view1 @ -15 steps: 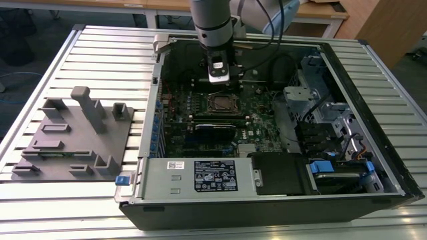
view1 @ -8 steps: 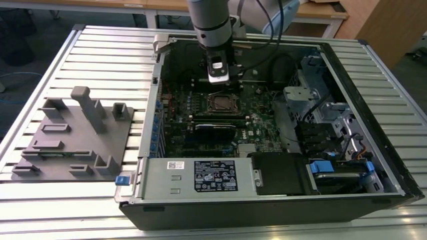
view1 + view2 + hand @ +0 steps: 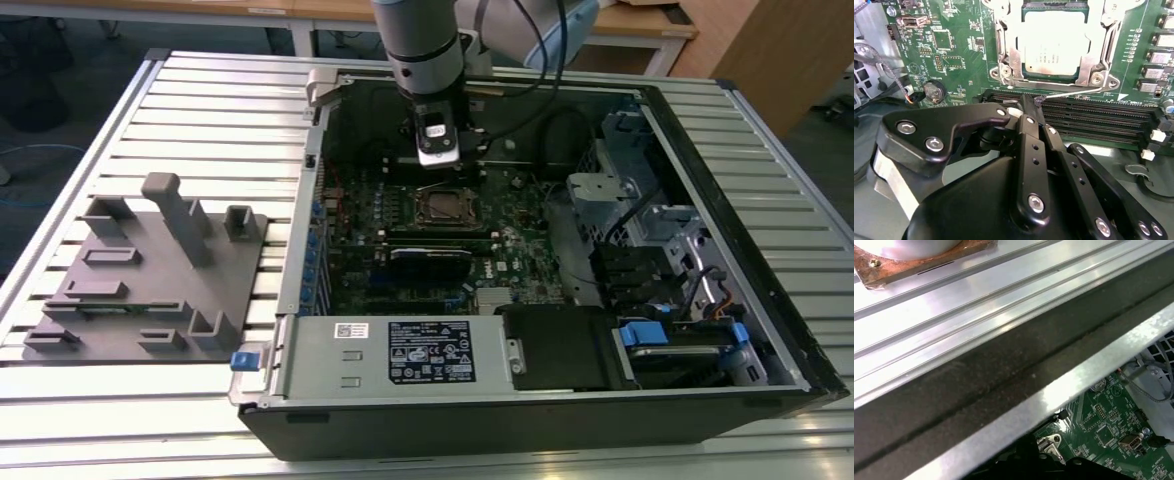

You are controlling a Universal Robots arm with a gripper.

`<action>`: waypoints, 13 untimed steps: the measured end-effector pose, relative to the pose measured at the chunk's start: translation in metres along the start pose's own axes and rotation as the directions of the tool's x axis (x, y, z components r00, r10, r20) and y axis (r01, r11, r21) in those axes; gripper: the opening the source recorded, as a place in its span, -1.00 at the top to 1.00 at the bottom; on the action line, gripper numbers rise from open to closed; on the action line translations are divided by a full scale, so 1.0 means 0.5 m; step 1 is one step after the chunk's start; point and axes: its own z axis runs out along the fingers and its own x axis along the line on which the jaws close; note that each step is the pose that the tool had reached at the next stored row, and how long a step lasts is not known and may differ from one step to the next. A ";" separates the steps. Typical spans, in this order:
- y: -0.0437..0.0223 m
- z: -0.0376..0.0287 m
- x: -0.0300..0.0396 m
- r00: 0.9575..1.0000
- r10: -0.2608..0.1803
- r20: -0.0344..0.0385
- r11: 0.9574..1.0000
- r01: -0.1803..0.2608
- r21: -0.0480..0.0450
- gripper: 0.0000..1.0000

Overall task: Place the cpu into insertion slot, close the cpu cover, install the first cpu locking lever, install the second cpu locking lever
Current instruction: 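Install the first cpu locking lever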

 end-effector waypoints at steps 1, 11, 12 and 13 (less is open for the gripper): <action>-0.001 -0.001 0.002 1.000 0.000 0.001 1.000 0.000 0.000 0.80; -0.008 0.007 0.017 1.000 -0.008 0.007 1.000 0.008 -0.007 0.80; -0.008 0.008 0.017 1.000 -0.010 0.007 1.000 0.010 -0.007 0.80; -0.008 0.009 0.018 1.000 -0.012 0.006 1.000 0.012 -0.007 0.80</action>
